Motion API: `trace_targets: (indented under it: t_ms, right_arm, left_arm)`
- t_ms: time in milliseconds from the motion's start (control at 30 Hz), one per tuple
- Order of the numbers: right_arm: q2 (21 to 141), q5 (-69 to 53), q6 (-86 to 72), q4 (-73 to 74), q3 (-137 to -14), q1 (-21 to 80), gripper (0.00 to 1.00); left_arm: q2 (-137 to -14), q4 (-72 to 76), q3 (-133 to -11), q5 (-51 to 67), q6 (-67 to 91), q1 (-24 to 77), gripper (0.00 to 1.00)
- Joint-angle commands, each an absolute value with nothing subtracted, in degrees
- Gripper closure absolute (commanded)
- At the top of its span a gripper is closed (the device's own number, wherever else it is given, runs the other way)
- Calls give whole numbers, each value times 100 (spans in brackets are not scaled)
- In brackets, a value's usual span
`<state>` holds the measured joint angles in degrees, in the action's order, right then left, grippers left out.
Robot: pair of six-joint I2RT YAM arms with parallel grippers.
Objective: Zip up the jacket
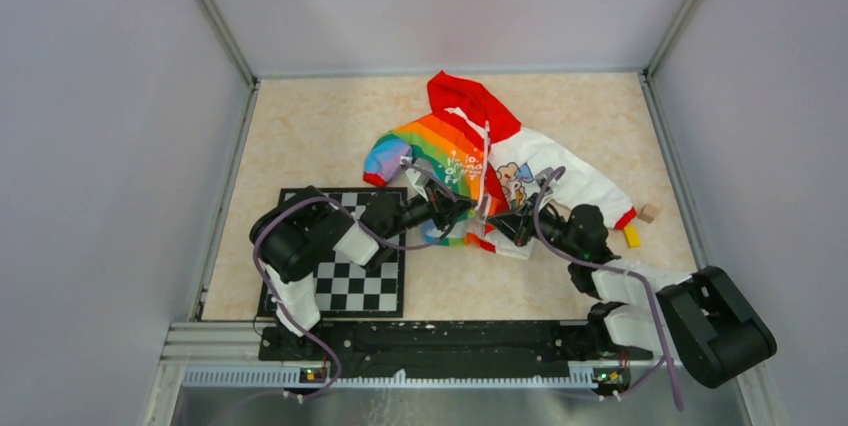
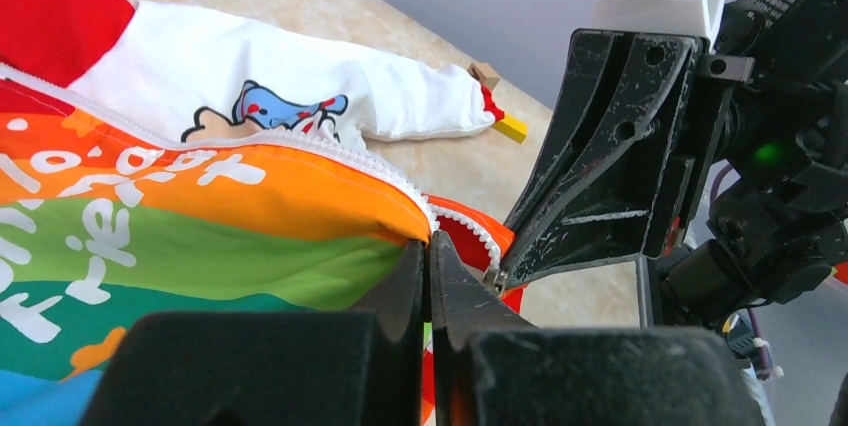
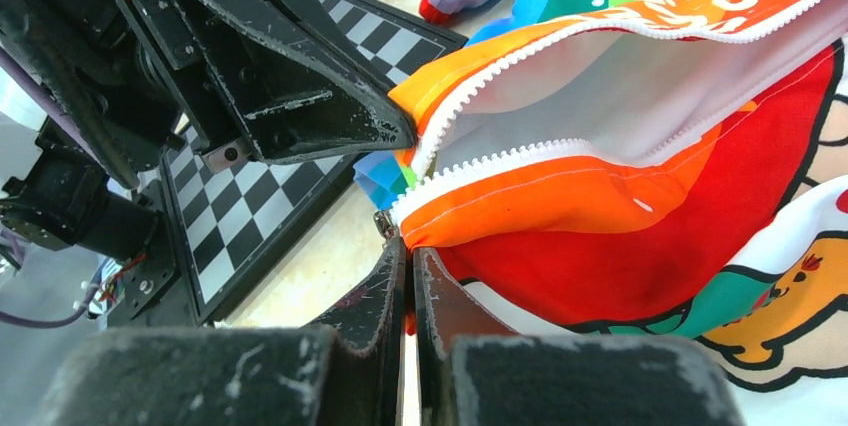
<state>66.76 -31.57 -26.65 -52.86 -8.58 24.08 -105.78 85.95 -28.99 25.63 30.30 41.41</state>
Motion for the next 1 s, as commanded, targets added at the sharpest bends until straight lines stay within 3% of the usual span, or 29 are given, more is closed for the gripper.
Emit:
trace_targets:
  t_ms: [0,500,967]
  right_arm:
    - [6482,-2995,-2671,-5930,-789,2364,100]
    - [7769,-2999,-3371,-7771,-715,2360,100]
    - [7484,-2850,-3143,-7308,-719,2321,100]
  left_arm:
    - [-10280,10273,-3101,2488,3049,4183,100]
    - [-10344,10270,-3270,2499,3114,4219,100]
    - [-10252,10272,-3257,2532,3207,4219,100]
